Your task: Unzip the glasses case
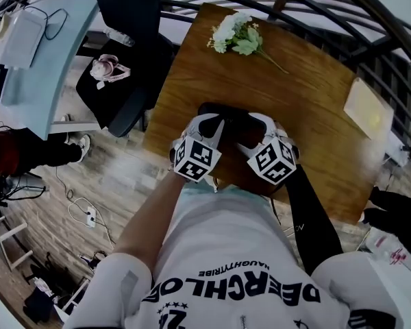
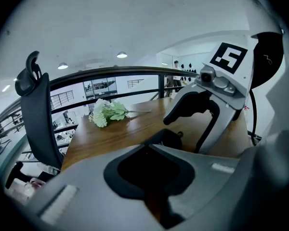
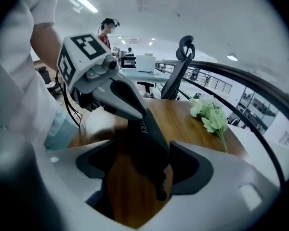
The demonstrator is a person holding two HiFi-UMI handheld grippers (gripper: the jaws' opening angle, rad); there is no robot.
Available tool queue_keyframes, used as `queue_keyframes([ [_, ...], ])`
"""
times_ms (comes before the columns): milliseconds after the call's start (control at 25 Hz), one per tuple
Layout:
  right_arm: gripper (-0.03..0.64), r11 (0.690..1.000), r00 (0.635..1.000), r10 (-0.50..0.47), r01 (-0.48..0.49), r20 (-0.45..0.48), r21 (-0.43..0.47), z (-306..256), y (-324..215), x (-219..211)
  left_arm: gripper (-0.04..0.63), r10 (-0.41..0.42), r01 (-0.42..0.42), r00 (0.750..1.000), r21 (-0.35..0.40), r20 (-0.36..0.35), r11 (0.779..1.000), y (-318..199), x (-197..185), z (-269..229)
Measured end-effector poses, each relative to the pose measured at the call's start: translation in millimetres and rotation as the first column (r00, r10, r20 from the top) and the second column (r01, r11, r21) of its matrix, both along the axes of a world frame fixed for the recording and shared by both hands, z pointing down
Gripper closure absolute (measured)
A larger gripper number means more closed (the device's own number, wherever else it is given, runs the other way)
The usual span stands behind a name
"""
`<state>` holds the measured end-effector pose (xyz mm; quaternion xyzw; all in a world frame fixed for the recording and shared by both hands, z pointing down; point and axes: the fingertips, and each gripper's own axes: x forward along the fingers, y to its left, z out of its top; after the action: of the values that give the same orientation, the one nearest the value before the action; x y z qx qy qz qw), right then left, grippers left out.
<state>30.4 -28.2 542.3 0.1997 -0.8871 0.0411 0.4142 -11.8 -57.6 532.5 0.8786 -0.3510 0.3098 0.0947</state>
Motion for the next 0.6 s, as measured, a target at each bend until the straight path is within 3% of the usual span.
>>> queue_keyframes([
  [360, 0.224, 0.998, 0.995, -0.061, 0.063, -0.076, 0.027, 10, -12, -16, 0.574, -0.037, 0.037, 0.999, 0.013, 0.016, 0.999, 15, -36, -9],
  [560, 0.255, 0.997, 0.993, -0.066, 0.069, -0.101, 0.026, 16, -16, -15, 0.574, -0.047, 0.048, 0.998, -0.016, 0.042, 0.999, 23, -49, 4],
  [600, 0.288, 0.997, 0.993, -0.063, 0.066, -0.099, 0.030, 14, -17, -15, 0.574, -0.047, 0.048, 0.998, -0.020, 0.044, 0.999, 25, -49, 5],
])
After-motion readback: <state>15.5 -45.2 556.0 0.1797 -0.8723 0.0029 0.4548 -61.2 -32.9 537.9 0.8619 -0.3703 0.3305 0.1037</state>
